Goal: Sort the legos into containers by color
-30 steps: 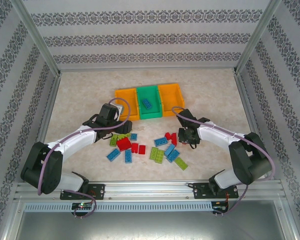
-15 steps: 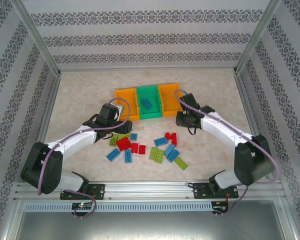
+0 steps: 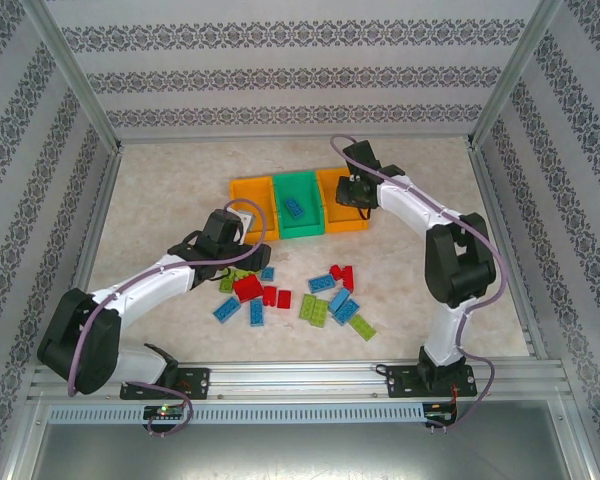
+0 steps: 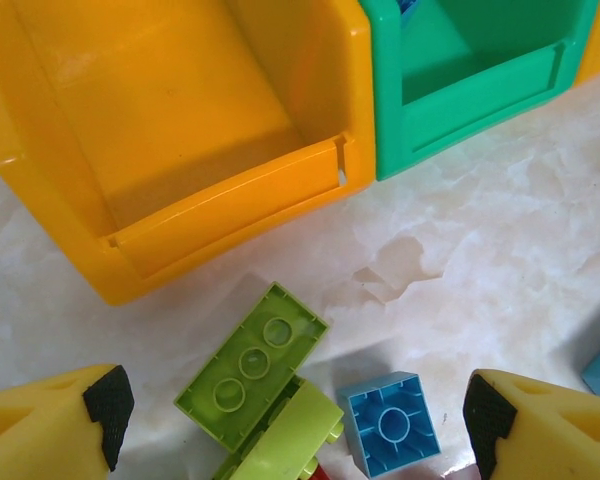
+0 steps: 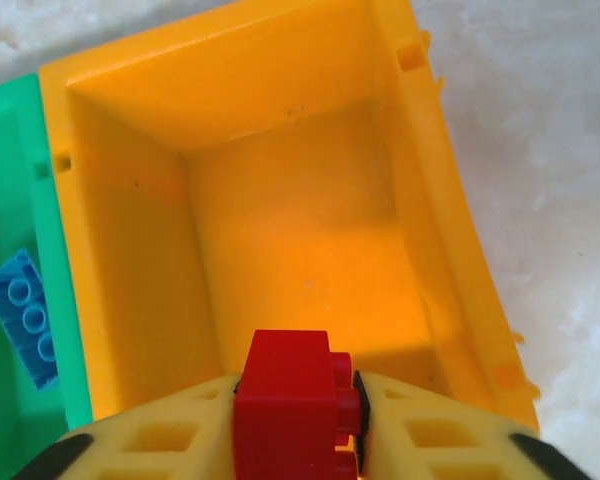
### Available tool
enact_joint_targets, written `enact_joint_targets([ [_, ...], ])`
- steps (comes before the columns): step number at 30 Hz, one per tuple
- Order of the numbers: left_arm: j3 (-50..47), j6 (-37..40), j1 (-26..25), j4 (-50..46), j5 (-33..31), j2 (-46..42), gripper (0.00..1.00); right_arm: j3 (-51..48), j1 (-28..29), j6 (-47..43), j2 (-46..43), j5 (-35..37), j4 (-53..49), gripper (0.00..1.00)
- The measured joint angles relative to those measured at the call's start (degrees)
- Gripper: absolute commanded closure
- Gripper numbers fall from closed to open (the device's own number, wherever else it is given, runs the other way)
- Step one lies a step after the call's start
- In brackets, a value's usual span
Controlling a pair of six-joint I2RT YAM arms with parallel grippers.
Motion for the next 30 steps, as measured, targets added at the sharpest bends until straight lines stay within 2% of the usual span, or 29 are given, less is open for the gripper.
enact_joint_targets([
  [4, 0.0, 0.0, -0.2, 0.0, -0.7, -0.3, 0.12, 0.8, -0.1, -0.5, 0.3, -0.7, -0.2, 0.26],
  [7, 0.0, 0.0, -0.2, 0.0, -0.9, -0.7, 0.12, -1.0, 0.0, -0.4, -1.5, -2.0, 0.6, 0.2],
  [12, 0.0, 0.0, -0.3, 0.0, -1.0, -0.9, 0.12, -9.3, 2.9, -0.9, -11.6, -1.8, 0.0, 0.24],
  [18, 0.0, 0.0, -0.9, 0.0, -0.9, -1.0, 0.11, -25.6, 9.4, 0.8, -23.4, -1.0, -0.3, 0.38],
  [23, 0.0, 0.0, -0.9, 0.1, -0.5, -0.9, 0.11, -36.9, 11.4, 5.1, -26.4, -0.4, -1.8, 0.39],
  [24, 0.0, 0.0, -0.9, 0.1, -0.4, -0.8, 0.11, -37.8, 11.8, 5.7, -26.8, -0.4, -1.9, 0.39],
  [26, 0.0, 0.0, -0.9, 0.1, -0.3, -0.7, 0.0, -38.8, 12.6, 6.7, -27.6, -0.7, -1.8, 0.39],
  [30, 0.0, 0.0, -1.3, 0.3, 0.2, -0.5, 0.0, -39.4, 13.2, 7.7, -28.2, -1.7, -0.3, 0.39],
])
